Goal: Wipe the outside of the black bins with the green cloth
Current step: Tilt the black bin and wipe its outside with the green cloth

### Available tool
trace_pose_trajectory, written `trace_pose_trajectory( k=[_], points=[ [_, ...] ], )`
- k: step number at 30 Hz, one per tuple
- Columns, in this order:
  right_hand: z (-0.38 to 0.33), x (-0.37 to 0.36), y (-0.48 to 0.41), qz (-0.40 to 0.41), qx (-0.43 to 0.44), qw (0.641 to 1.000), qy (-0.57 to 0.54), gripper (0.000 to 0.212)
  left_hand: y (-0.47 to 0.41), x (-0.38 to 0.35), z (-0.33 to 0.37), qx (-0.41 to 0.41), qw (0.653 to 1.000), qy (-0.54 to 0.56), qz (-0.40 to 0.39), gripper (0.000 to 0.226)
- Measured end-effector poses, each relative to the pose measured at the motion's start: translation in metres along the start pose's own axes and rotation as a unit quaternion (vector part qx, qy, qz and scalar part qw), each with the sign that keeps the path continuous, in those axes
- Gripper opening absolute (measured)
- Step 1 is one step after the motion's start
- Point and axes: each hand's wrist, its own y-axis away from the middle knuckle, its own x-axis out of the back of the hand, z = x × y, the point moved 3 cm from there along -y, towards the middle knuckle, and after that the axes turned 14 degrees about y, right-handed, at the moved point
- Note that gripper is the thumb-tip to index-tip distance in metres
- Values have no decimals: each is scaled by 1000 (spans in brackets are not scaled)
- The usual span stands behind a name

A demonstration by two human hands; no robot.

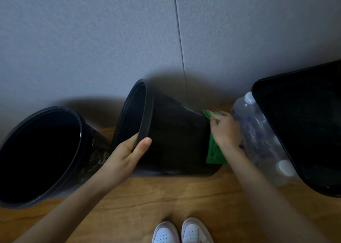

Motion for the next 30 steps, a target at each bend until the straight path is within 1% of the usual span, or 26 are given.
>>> trace_pose_trajectory(
  k=[3, 6, 8, 9, 11, 12, 13, 15, 20, 24, 26, 30],
  points=[
    [14, -5, -6, -16, -19, 1000, 16, 33, 0, -4, 1, 12, 1000, 5, -10, 30],
    [7, -3, -1, -4, 4, 1000, 22, 34, 0, -9, 7, 15, 1000, 16, 5, 23],
    [-2, 2, 5, -1, 22, 1000, 17, 34, -4, -9, 16, 20, 998, 51, 36, 31],
    [-7, 4, 8, -3, 29, 1000, 12, 34, -9, -9, 20, 25, 996, 66, 56, 32],
    [-16, 7, 16, -5, 45, 999, 5, 34, -20, -10, 27, 45, 991, 93, 90, 27],
    [-19, 8, 18, -2, 55, 998, 3, 34, -26, -11, 32, 61, 987, 104, 107, 31],
    [-22, 9, 21, 3, 63, 998, 0, 34, -31, -11, 34, 68, 985, 102, 122, 37],
    [-27, 12, 27, 14, 75, 997, -10, 35, -36, -11, 37, 45, 987, 72, 138, 40],
    [-55, 25, 55, 44, 120, 989, -67, 35, -35, -20, 42, -3, 994, 14, 111, 23],
    [-93, 37, 88, 49, 181, 971, -151, 36, -31, -23, 43, -33, 993, -18, 110, 27],
    [-102, 36, 97, 55, 204, 966, -149, 36, -28, -24, 41, -33, 994, -10, 108, 30],
    [-97, 27, 93, 79, 222, 966, -105, 38, -28, -18, 39, -27, 993, -3, 117, 28]
  ],
)
